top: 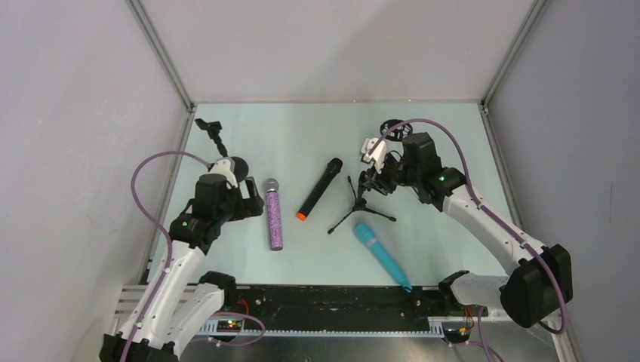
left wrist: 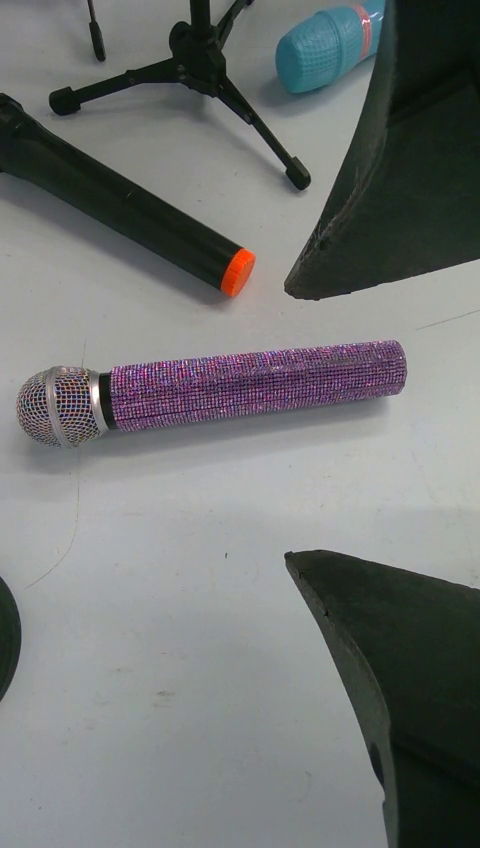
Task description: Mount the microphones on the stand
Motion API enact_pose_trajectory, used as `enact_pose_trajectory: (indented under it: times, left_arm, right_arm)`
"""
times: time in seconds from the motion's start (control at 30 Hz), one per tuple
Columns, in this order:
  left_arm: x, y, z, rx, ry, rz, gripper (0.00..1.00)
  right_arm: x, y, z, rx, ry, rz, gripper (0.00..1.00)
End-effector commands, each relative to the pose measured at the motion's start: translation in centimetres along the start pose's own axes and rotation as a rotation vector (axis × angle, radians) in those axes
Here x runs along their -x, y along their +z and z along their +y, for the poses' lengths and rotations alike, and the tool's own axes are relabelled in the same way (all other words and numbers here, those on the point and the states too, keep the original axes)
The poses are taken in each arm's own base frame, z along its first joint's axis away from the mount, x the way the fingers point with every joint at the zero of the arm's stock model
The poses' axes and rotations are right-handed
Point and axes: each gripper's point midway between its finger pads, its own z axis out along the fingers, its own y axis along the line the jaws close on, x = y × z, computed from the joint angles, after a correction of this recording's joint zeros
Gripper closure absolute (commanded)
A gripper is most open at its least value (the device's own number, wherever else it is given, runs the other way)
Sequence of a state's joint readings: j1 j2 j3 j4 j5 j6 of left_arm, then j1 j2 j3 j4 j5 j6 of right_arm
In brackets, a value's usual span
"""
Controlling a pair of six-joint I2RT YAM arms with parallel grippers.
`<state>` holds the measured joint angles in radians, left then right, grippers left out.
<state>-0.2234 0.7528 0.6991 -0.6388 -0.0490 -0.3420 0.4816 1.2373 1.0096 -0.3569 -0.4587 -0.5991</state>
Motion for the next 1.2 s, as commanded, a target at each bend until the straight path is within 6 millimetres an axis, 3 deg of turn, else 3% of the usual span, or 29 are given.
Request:
enact_pose_trajectory:
  times: [0.0,0.27,0.77,0.9,1.0,1.17]
  left_arm:
    - [0.0,0.2,-0.3,-0.011,-0.018,-0.007,0.02]
    - [0.1,0.2,-0.3,-0.011,-0.018,-0.007,0.02]
    - [0.0,0.2,-0.3,-0.009,-0.019,-0.007,0.02]
    - [0.1,0.1,-0.3,-0.009,-0.019,-0.008,0.02]
    - [0.1,0.1,-0.3,-0.009,-0.019,-0.009,0.02]
    - [0.1,0.1,-0.3,-0.009,-0.019,-0.009,0.02]
  right_arm:
    - [1.3,-0.4,0.6,0.056,-0.081,-0.067,0.87]
    - [1.8,-0.9,1.7,0.113,-0.121,-0.096,1.00]
    - [1.5,-1.4,2.9,0.169,-0.152,-0.098,1.00]
    - [1.5,-1.5,2.8,0.164,-0.169,-0.099,0.91]
    - [1.7,-1.6,2.7,0.159,-0.178,-0.103,0.75]
    - [1.8,-1.8,2.3,0.129,-0.191,-0.096,0.65]
